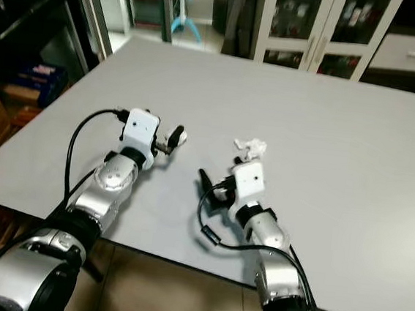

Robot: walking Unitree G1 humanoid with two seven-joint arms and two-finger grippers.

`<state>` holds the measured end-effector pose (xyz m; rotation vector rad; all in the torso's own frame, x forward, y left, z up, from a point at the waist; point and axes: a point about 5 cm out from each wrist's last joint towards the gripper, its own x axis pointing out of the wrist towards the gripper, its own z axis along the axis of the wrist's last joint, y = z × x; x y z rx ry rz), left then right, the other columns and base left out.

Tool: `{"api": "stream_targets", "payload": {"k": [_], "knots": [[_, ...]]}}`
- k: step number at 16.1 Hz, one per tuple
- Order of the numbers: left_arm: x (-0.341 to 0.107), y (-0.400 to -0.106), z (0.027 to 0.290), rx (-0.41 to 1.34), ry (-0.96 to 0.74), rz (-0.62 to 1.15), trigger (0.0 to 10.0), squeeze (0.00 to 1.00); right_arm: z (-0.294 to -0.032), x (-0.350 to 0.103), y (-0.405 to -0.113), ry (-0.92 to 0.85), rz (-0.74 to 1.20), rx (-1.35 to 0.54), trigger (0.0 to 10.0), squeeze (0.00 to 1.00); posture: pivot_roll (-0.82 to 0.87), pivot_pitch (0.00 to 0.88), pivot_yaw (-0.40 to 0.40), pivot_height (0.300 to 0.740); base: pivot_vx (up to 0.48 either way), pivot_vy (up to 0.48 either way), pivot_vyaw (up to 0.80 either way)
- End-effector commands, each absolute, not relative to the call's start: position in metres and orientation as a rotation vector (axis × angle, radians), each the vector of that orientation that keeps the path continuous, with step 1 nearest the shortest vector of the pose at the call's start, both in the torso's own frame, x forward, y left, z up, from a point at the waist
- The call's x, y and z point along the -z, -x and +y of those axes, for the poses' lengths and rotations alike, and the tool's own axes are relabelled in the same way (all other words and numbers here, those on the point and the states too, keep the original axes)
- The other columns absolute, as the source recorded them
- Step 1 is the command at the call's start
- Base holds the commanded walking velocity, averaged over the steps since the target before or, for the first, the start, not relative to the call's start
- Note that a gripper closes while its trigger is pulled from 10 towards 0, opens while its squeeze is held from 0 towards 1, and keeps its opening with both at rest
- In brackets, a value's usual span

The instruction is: Picking trash to rubbish bin

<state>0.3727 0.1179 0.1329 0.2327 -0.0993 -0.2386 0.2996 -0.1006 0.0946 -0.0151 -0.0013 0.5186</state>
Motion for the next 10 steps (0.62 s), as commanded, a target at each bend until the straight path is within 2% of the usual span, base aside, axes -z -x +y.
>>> {"api": "stream_targets", "payload": {"k": [1,10], "knots": [[-0.142,-0.376,0.120,0.222,-0.220,-0.132,10.0,0.00,-0.097,-0.100,-0.297,-0.002,-0.013,-0.543,10.0,0.00,-0.07,0.163,0.033,0.740,0.000,0.000,0.00],[-0.175,-0.393,0.110,0.295,-0.120,-0.185,10.0,0.00,-0.089,-0.109,-0.271,-0.032,0.024,-0.586,10.0,0.00,-0.11,0.262,0.011,0.740,0.000,0.000,0.00]]}}
